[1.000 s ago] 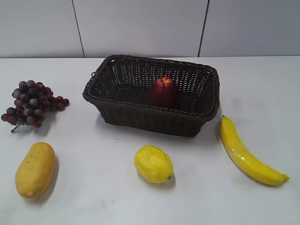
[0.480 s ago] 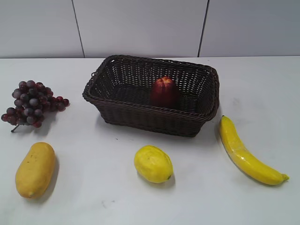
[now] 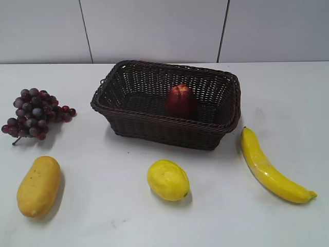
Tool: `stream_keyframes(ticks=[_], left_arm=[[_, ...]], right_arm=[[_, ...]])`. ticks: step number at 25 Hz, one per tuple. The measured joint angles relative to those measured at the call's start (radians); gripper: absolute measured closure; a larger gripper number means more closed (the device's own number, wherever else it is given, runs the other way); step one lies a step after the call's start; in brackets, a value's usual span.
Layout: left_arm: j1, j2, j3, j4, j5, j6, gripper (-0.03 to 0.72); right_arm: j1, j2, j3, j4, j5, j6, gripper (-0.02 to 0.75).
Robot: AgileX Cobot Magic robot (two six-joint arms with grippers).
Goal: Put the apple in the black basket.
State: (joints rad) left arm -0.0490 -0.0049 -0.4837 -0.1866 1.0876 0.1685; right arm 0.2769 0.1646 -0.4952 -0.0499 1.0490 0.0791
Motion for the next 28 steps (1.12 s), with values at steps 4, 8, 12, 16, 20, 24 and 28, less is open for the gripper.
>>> stream_keyframes(ticks=[4,8,12,16,20,24,28], left_arm=[[0.0,0.0,0.0,0.0,0.0,0.0,0.253],[0.0,0.0,0.0,0.0,0.0,0.0,0.253],[0.0,0.0,0.0,0.0,0.0,0.0,0.253],[0.0,0.0,0.0,0.0,0.0,0.0,0.253],[0.0,0.0,0.0,0.0,0.0,0.0,0.253],[0.0,0.0,0.0,-0.001,-0.001,0.0,0.253],[0.0,0.0,0.0,-0.003,-0.001,0.0,0.253]], right_arm=[[0.0,0.0,0.0,0.001,-0.001,0.0,0.147],[-0.001,-0.002,0.0,0.001,-0.003,0.0,0.147],[-0.056,-0.002,0.0,0.001,-0.004,0.0,0.147],[-0.163,-0.021,0.0,0.001,-0.006,0.0,0.147],[-0.214,-0.115,0.0,0.002,-0.006,0.0,0.147],[-0.219,-0.168,0.0,0.005,-0.006,0.0,0.147],[-0.221,-0.168,0.0,0.02,-0.006,0.0,0.148]])
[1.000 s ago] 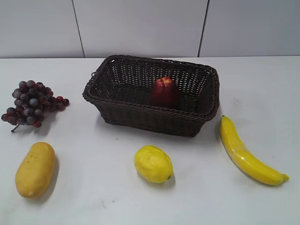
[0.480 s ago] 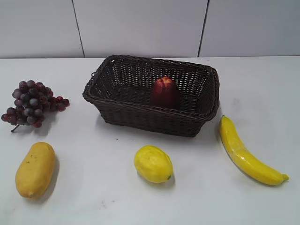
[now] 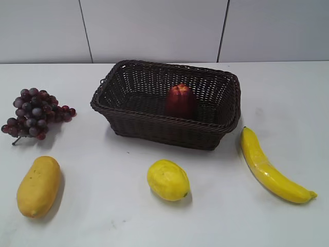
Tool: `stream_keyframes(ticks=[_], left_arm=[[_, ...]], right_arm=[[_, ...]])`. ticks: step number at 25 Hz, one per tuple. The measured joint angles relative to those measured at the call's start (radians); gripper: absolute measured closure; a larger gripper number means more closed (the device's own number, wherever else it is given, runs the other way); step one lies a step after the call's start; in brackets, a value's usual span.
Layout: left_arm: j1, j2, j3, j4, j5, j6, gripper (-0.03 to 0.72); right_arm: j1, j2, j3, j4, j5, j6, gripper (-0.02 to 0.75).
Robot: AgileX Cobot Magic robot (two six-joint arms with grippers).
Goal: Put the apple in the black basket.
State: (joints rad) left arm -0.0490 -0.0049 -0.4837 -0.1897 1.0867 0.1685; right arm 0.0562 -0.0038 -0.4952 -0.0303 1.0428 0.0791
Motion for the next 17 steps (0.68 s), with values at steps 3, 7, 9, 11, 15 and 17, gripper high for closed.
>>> stream_keyframes(ticks=[3,7,9,11,15,17], left_arm=[[0.0,0.0,0.0,-0.001,0.0,0.0,0.253],[0.0,0.0,0.0,-0.002,0.0,0.0,0.253],[0.0,0.0,0.0,-0.002,0.0,0.0,0.253],[0.0,0.0,0.0,-0.002,0.0,0.0,0.253],[0.0,0.0,0.0,-0.002,0.0,0.0,0.253],[0.0,0.0,0.0,-0.002,0.0,0.0,0.253]], right_arm=[[0.0,0.0,0.0,0.003,0.0,0.0,0.148],[0.0,0.0,0.0,0.004,0.0,0.0,0.148],[0.0,0.0,0.0,0.004,0.0,0.0,0.148],[0.0,0.0,0.0,0.004,0.0,0.0,0.147],[0.0,0.0,0.0,0.004,0.0,0.0,0.147],[0.0,0.0,0.0,0.004,0.0,0.0,0.147]])
